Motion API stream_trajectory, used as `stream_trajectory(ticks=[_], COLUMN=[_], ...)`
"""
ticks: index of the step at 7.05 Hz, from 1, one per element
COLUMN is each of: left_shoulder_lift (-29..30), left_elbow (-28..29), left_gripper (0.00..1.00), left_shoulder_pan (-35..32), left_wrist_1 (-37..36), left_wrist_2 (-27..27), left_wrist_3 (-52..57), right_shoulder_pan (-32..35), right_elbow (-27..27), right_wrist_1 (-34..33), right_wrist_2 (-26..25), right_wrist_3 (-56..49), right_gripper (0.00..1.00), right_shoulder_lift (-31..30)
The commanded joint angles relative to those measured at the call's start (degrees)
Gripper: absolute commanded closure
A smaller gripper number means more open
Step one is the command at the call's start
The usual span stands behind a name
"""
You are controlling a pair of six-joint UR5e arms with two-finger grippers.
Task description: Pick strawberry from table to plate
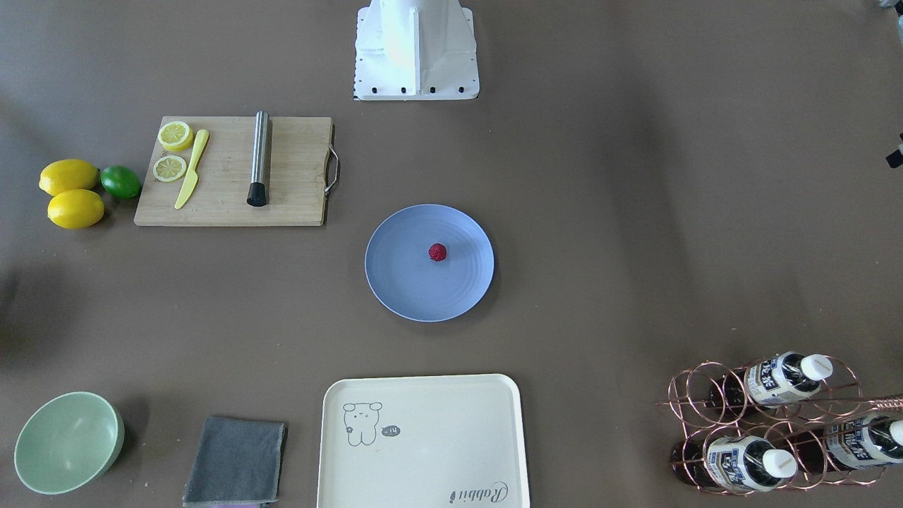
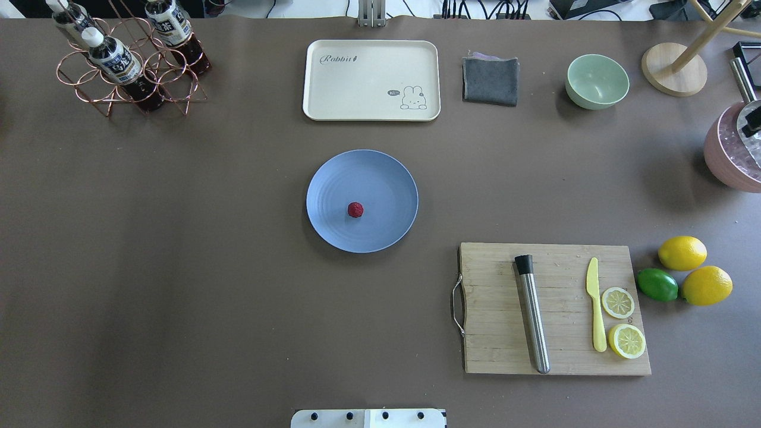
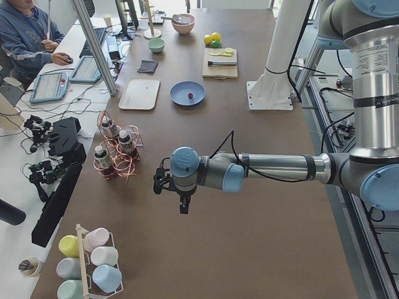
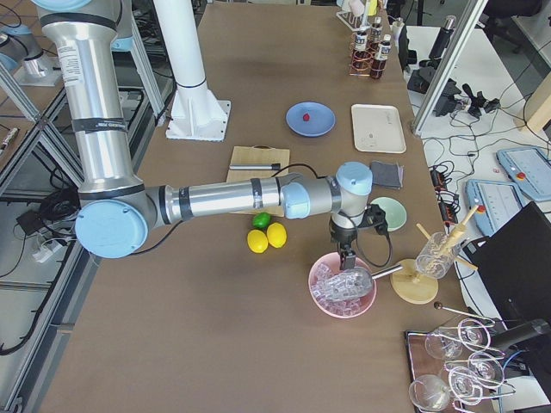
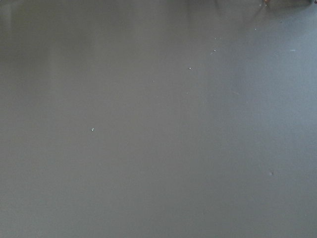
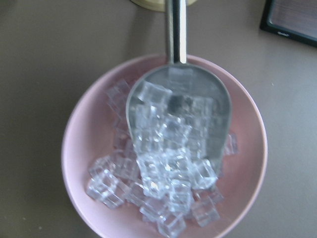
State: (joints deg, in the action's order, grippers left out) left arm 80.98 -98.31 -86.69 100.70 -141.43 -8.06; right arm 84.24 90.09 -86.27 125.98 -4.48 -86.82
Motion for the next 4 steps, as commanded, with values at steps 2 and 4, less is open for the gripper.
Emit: stream_trajectory(ticks=[2,4], left_shoulder_lift=[0.40,0.49], left_elbow=[1.71,2.42], left_gripper=[0.01,0.01], left_shoulder_pan=[-0.32,-0.32], left_wrist_1=[-0.42,-0.42], left_wrist_2=[-0.07,-0.07], left_wrist_3=[-0.55,-0.64], right_shoulder_pan=[6.37,6.72], right_elbow=[0.08,-0.35], right_wrist_1=[0.67,0.67], right_wrist_2=[2.15,2.51], right_wrist_3=[-4.66,-4.58], right_gripper=[0.00,0.00], right_shoulder_lift=[-7.83,-8.37])
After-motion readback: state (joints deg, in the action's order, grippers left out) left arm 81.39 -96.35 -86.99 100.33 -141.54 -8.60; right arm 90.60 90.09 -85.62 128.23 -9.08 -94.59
